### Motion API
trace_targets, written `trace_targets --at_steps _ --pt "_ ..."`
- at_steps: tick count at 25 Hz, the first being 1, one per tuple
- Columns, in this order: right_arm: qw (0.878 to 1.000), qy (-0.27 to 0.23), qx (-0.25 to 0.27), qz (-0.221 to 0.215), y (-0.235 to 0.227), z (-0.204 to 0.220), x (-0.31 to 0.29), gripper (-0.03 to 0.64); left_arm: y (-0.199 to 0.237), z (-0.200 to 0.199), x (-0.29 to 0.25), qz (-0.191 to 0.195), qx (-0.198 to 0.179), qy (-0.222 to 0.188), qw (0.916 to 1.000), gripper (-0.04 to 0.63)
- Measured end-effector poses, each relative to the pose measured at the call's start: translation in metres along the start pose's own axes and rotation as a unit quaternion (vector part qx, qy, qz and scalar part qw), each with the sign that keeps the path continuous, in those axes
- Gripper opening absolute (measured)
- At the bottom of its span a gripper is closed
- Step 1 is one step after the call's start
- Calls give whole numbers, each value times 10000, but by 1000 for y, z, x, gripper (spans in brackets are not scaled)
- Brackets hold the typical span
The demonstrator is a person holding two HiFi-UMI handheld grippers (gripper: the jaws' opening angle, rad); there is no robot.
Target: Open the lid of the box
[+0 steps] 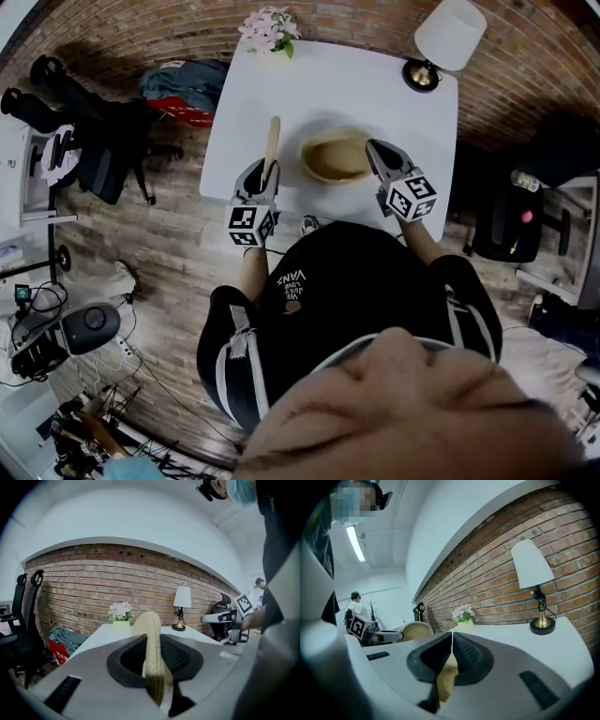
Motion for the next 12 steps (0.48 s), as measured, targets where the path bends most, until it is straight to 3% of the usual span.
trace_targets --at_steps 12 --pt "9997 247 -78 14 11 15 4 5 -6 12 17 36 144 62 9999 87"
Point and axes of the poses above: the fingertips, and each gripper's own axes: x backward along the fingers, y to its left, z out of its underside, the point moved 4 cm from there along x, backward along the fingers, and after that the axes turned 11 degrees about -y, right-handed, at the moved point
